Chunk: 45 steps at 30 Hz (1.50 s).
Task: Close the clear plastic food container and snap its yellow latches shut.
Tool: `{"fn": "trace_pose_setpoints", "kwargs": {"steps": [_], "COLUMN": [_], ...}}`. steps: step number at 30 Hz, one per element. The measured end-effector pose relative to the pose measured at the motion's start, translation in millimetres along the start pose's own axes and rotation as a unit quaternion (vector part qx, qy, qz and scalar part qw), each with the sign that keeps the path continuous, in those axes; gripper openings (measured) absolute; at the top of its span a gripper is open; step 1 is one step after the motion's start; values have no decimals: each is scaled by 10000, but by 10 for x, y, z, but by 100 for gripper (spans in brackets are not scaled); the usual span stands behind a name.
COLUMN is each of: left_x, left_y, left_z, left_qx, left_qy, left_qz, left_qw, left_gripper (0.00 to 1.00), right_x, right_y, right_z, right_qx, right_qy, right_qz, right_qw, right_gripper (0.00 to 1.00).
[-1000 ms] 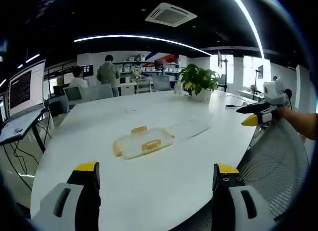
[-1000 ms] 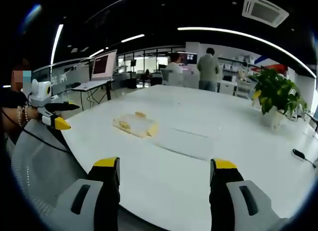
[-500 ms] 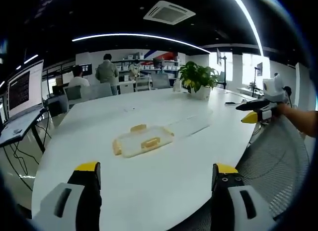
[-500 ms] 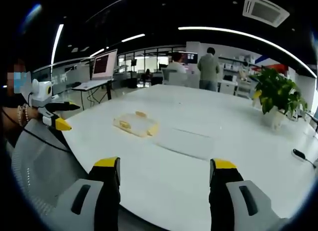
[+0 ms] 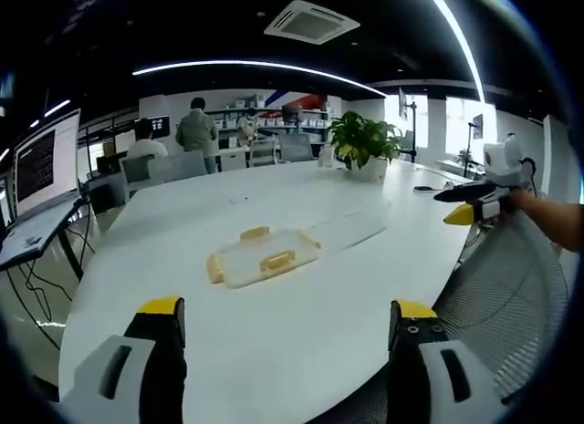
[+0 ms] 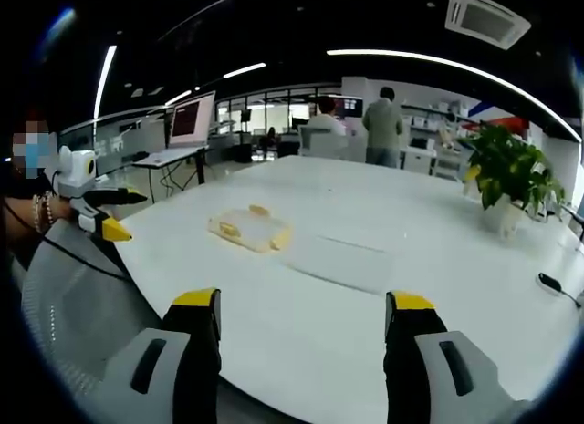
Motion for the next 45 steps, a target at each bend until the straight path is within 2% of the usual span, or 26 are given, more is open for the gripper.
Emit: {"fn": "trace_pose_setpoints", "kwargs": {"steps": [32,45], "left_x": [-3,27], "left_y": [-4,2], "left_z": [-7,2], "left_qx": [-65,-80], "left_qy": [34,-134], "left_qz": [32,103], "left_qw": [10000,9998], "left_gripper": [87,88], "right_x": [7,-1], "right_y": [-8,-14], "right_z": [6,1], "right_qx": [-43,-82], "right_qy": [-27,60], "right_qz": [-21,1], "right_qw": [10000,9999], "right_gripper": [71,71]}}
Point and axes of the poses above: the point that each gripper's makers call its tool centre point, and the gripper's own axes: z roughly backward along the fingers, y roughly to its left, x roughly out of its top, the point moved 8 cm from there along z, roughly backward along the fingers, and after that the axes turned 10 degrees about x, right-handed, at the moved point
